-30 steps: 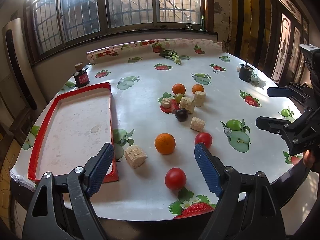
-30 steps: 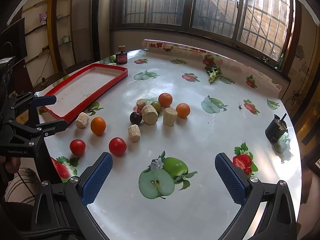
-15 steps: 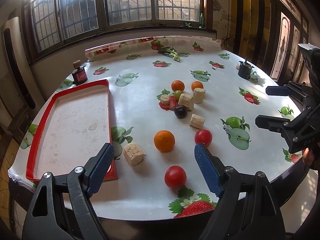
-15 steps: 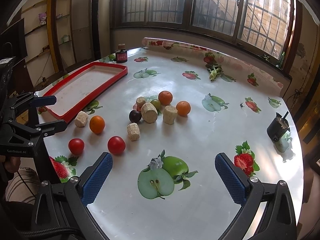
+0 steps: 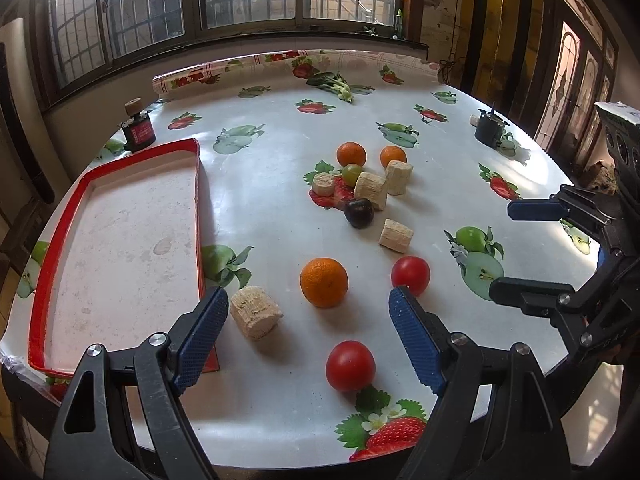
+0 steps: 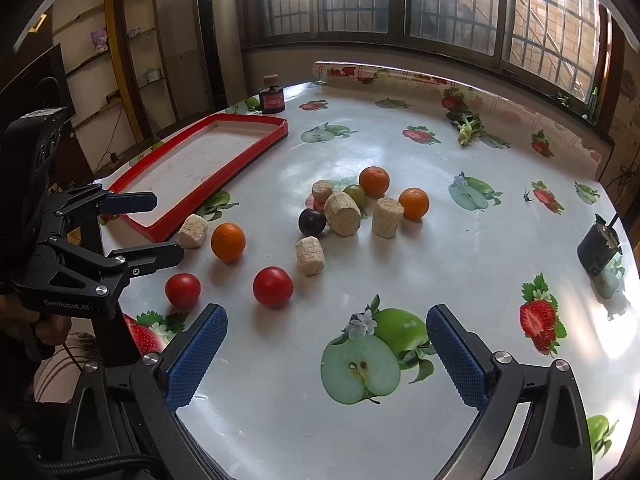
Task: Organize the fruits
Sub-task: 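Grasp the red tomato with the right tool while the left tool grasps the orange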
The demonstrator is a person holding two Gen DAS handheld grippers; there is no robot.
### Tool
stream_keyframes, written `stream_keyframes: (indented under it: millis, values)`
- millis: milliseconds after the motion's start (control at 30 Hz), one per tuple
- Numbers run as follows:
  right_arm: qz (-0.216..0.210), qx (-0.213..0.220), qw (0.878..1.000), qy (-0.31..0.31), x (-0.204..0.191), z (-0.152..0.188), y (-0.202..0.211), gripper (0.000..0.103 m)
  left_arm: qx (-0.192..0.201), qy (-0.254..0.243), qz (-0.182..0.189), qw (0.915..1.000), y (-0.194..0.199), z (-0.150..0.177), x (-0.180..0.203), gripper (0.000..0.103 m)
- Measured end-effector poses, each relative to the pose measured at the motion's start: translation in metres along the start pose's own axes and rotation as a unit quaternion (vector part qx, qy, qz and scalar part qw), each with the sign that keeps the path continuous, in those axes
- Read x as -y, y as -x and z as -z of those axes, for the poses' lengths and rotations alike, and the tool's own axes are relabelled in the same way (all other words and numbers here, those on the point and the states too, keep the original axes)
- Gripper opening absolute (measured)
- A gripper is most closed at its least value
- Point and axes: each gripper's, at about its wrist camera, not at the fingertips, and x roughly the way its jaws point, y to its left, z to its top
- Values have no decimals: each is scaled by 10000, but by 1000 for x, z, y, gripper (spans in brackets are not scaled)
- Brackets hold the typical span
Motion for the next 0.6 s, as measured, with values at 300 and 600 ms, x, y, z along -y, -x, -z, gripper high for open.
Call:
stream_keyframes:
  millis: [300, 600]
  values:
    - [-539, -478, 9974, -29, -18, -7, -48, 69, -203, -238, 52, 9995, -24, -15, 2, 82]
    - [-738, -841, 9937, -51, -24, -12, -76, 49, -701, -362, 192, 9967, -57, -12, 3, 53]
